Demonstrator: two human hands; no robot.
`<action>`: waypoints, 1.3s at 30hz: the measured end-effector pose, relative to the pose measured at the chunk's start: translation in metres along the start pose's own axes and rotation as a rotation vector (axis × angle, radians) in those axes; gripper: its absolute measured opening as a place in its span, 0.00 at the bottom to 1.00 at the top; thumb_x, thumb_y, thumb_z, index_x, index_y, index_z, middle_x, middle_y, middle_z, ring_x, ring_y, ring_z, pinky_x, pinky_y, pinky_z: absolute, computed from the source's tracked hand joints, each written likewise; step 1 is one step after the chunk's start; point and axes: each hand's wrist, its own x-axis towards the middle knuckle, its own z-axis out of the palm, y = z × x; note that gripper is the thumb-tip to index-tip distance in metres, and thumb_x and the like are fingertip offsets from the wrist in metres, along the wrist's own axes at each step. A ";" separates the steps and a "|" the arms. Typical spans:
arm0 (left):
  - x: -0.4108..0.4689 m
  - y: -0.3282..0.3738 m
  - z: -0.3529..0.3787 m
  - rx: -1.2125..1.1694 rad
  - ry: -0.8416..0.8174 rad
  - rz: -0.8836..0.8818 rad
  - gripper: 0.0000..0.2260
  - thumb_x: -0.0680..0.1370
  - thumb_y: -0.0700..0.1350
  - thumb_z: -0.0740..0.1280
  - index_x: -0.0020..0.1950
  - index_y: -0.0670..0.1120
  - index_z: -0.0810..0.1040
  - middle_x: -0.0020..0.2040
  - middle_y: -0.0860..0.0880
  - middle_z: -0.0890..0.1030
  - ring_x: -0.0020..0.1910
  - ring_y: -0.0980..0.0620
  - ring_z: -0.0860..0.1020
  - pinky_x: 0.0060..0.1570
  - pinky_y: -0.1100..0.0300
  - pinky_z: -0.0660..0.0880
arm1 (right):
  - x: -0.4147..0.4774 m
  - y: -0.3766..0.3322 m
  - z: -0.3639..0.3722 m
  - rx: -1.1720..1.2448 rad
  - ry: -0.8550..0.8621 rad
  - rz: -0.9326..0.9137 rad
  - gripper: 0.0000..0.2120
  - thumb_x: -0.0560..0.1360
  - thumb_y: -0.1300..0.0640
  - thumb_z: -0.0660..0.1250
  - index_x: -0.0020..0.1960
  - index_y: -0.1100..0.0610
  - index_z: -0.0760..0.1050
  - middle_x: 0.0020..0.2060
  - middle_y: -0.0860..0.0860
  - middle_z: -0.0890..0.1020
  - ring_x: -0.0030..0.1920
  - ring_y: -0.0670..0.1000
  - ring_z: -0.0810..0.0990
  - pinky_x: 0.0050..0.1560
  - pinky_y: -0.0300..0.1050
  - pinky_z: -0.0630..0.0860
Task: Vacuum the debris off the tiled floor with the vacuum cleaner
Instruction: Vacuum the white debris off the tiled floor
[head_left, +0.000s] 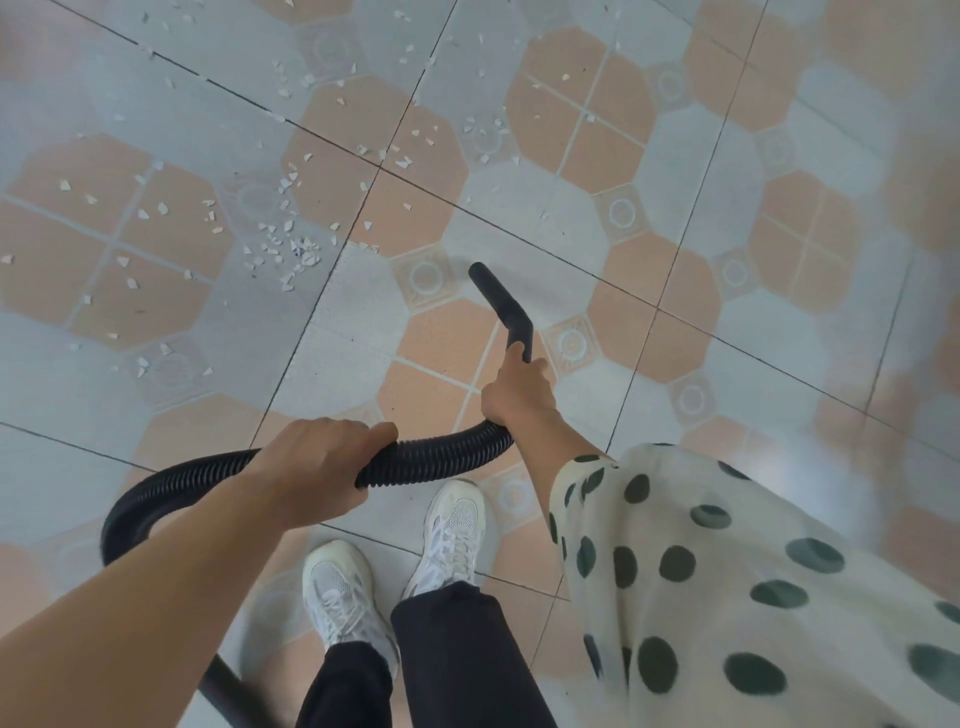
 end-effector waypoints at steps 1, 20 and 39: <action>0.000 0.002 0.002 0.004 -0.009 0.005 0.10 0.73 0.45 0.60 0.53 0.53 0.65 0.36 0.54 0.69 0.37 0.49 0.71 0.30 0.60 0.61 | -0.001 0.005 0.002 0.011 -0.005 0.006 0.39 0.77 0.63 0.62 0.80 0.54 0.43 0.69 0.59 0.60 0.54 0.60 0.76 0.47 0.50 0.77; 0.060 0.093 0.000 0.149 -0.077 0.223 0.11 0.75 0.44 0.60 0.57 0.52 0.66 0.35 0.55 0.66 0.36 0.51 0.70 0.30 0.62 0.61 | 0.005 0.137 -0.013 0.231 0.039 0.218 0.36 0.79 0.61 0.60 0.80 0.55 0.43 0.67 0.60 0.62 0.43 0.54 0.70 0.30 0.44 0.67; 0.128 0.118 -0.051 0.062 -0.013 0.043 0.09 0.75 0.47 0.61 0.54 0.52 0.66 0.39 0.54 0.73 0.37 0.51 0.72 0.29 0.63 0.60 | 0.091 0.117 -0.106 0.128 0.027 -0.002 0.39 0.76 0.63 0.64 0.79 0.52 0.46 0.66 0.59 0.62 0.45 0.56 0.73 0.38 0.48 0.76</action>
